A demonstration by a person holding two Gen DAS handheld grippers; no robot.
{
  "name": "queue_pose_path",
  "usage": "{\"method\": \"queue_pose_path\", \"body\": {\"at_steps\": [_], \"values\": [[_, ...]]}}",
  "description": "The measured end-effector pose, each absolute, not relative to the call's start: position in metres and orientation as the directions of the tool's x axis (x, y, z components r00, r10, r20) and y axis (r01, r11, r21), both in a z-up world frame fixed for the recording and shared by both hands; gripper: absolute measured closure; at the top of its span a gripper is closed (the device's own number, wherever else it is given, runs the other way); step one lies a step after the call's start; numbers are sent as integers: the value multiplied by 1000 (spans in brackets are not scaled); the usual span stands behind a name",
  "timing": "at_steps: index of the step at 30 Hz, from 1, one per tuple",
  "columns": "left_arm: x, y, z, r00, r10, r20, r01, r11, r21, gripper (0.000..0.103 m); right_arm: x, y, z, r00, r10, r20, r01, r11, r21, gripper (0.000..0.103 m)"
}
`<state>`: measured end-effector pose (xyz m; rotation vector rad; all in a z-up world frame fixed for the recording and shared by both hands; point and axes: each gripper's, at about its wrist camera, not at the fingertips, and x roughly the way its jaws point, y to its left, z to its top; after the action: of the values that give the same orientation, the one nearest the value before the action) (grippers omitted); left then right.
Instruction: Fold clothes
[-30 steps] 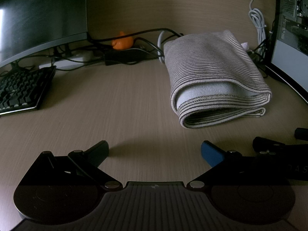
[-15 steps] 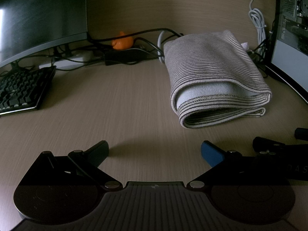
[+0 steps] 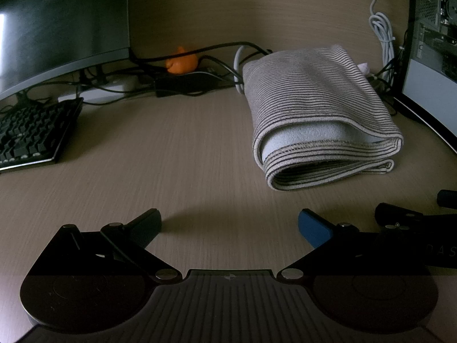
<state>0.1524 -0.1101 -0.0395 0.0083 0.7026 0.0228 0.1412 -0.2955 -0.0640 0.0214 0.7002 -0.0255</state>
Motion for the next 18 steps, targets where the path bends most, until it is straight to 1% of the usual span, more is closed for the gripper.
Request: {"method": "queue_pose_path", "body": {"at_steps": [18], "values": [[153,-108,-38,762,19,-647,-14,1000,12,0,141,-295,-65,765,-15,-644,28,1000,10,0]]}}
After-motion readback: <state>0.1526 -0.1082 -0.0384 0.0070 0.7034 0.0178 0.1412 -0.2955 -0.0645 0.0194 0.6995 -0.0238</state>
